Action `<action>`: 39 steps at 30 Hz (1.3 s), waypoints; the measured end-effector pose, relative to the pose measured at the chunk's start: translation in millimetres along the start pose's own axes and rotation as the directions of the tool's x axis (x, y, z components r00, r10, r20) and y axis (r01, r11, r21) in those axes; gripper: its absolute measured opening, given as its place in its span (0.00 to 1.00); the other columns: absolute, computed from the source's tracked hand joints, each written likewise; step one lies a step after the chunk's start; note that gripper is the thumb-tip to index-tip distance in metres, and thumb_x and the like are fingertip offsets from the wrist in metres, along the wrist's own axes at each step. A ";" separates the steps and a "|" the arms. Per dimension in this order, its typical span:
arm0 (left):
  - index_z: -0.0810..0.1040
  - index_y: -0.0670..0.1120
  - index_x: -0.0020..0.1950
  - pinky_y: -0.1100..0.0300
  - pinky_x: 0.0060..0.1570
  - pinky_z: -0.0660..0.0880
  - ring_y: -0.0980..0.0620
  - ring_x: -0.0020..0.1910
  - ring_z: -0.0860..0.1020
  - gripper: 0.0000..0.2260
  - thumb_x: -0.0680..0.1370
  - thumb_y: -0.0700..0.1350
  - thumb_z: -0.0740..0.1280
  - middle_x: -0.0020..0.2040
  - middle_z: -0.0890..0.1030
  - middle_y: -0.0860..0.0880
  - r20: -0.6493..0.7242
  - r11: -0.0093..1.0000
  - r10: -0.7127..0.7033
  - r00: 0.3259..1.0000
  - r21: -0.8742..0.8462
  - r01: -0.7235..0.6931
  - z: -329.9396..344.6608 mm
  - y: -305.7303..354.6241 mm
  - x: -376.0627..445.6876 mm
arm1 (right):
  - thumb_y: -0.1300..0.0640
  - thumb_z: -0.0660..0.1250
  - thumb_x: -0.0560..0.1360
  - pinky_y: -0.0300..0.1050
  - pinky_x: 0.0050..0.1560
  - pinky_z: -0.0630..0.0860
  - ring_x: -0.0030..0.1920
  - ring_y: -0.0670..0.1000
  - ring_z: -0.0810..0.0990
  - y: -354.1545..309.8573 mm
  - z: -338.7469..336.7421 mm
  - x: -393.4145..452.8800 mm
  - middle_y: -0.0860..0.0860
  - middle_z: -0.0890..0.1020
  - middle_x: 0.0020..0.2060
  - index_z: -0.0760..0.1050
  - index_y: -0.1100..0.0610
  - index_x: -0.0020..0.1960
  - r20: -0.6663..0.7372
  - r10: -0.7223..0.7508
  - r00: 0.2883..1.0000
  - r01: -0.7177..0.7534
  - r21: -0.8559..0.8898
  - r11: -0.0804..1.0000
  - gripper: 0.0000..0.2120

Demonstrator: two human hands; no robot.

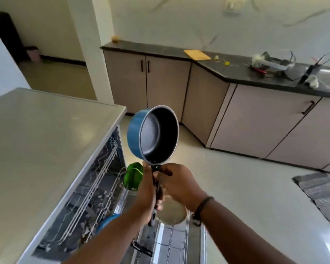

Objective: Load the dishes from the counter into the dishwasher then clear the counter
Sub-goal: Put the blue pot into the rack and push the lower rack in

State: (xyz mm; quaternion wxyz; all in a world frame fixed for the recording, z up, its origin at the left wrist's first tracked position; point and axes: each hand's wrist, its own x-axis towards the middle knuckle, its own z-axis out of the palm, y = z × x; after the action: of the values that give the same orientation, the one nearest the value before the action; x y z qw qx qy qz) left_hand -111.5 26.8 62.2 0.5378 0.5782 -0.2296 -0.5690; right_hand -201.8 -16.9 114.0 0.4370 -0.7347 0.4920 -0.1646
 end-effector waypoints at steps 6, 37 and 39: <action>0.77 0.41 0.37 0.65 0.23 0.60 0.52 0.17 0.63 0.44 0.61 0.82 0.50 0.20 0.67 0.46 0.041 0.868 -0.033 0.999 0.497 0.009 -59.2 -37.7 48.7 | 0.55 0.61 0.79 0.45 0.36 0.81 0.38 0.56 0.80 75.7 -58.7 55.8 0.59 0.79 0.42 0.75 0.61 0.50 0.225 0.361 0.905 -0.386 0.791 0.474 0.10; 0.75 0.52 0.56 0.51 0.50 0.76 0.44 0.52 0.78 0.11 0.75 0.43 0.65 0.54 0.80 0.48 0.303 -0.092 -0.494 0.815 0.914 -0.395 -189.9 -345.1 306.3 | 0.57 0.71 0.74 0.42 0.37 0.80 0.42 0.52 0.82 439.0 232.2 105.5 0.55 0.81 0.46 0.75 0.64 0.60 0.484 0.759 0.436 -0.731 0.682 -0.016 0.17; 0.76 0.51 0.57 0.52 0.50 0.76 0.44 0.52 0.78 0.11 0.76 0.43 0.65 0.54 0.79 0.47 0.303 -0.103 -0.484 0.821 0.912 -0.398 -187.4 -352.0 312.4 | 0.57 0.70 0.75 0.42 0.39 0.81 0.44 0.53 0.81 447.4 234.9 109.5 0.56 0.81 0.48 0.74 0.63 0.59 0.491 0.758 0.429 -0.735 0.678 -0.023 0.16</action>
State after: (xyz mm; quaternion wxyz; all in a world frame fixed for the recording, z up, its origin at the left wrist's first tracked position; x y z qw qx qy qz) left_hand 13.4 -68.5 -419.4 -0.1951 0.5850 -0.6989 -0.3623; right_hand -252.5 -58.9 -398.9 0.7370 -0.0408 0.6631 -0.1246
